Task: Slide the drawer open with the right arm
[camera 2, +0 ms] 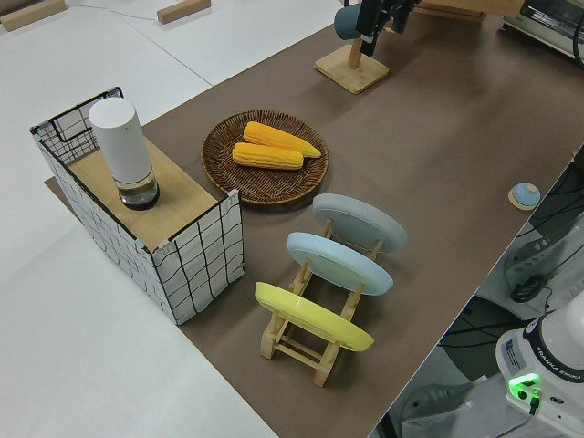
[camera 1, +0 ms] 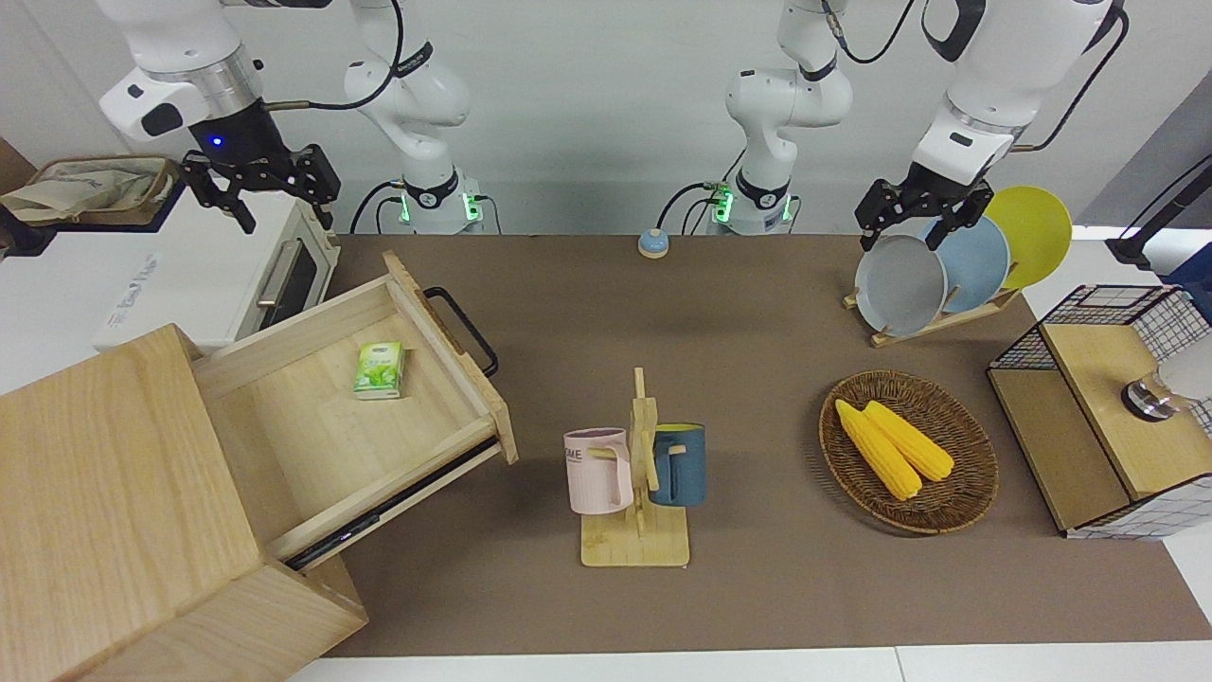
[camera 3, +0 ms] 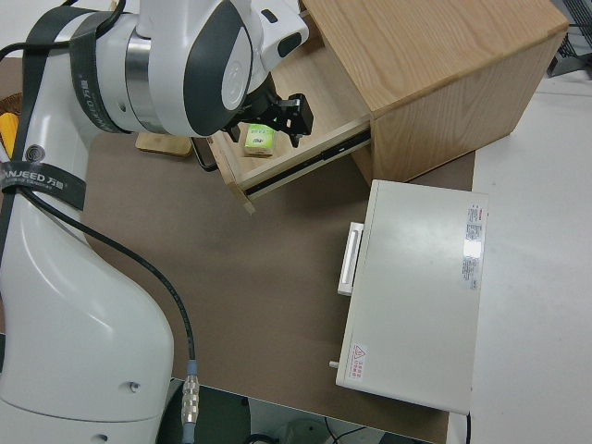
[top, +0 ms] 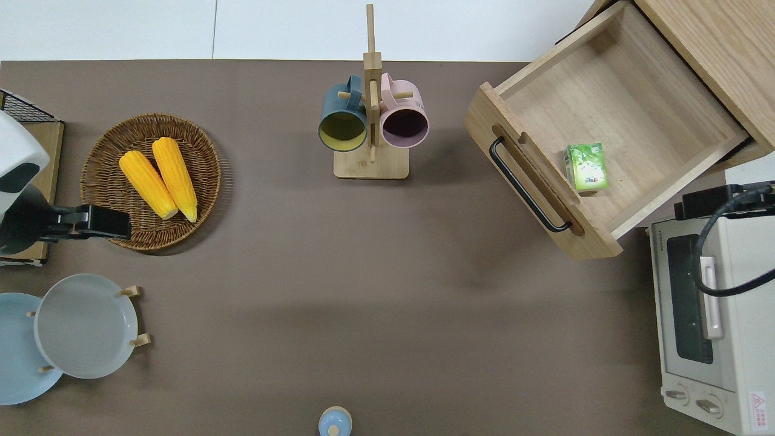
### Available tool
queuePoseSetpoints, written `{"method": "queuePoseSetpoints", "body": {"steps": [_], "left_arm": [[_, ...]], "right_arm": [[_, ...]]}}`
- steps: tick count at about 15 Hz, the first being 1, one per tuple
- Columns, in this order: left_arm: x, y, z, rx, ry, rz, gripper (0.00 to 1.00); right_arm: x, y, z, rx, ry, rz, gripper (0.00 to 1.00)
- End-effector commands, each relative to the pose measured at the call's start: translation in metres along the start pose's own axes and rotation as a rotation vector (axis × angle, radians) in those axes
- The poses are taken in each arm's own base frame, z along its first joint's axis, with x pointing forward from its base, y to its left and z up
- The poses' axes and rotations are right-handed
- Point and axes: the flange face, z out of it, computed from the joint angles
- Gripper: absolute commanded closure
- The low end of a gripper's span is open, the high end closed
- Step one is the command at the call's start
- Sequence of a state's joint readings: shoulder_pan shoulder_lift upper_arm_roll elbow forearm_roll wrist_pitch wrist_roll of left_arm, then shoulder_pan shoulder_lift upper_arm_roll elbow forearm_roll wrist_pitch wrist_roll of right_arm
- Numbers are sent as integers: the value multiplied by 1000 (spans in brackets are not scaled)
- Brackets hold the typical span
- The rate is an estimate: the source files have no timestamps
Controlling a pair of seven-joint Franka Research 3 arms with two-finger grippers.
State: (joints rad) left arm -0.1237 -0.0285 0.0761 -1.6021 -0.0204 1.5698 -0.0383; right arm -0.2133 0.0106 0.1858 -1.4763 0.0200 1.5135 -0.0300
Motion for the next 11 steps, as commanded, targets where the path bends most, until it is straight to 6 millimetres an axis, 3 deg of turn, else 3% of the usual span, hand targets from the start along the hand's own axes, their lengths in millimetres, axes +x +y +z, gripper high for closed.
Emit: {"method": "queuePoseSetpoints", "body": {"steps": [1,7,11], "left_arm": [[-4,-2,-5,12,-2,2,2],[-4,-2,-4,12,-3,2,2],[-4,-2,-4,12,-3,2,5]], "right_arm": [[0,-12,2,-31,12,-10,11],[1,-26,3,-45,12,-40,11],[2,-26,2,-59,14,-41,11]]}}
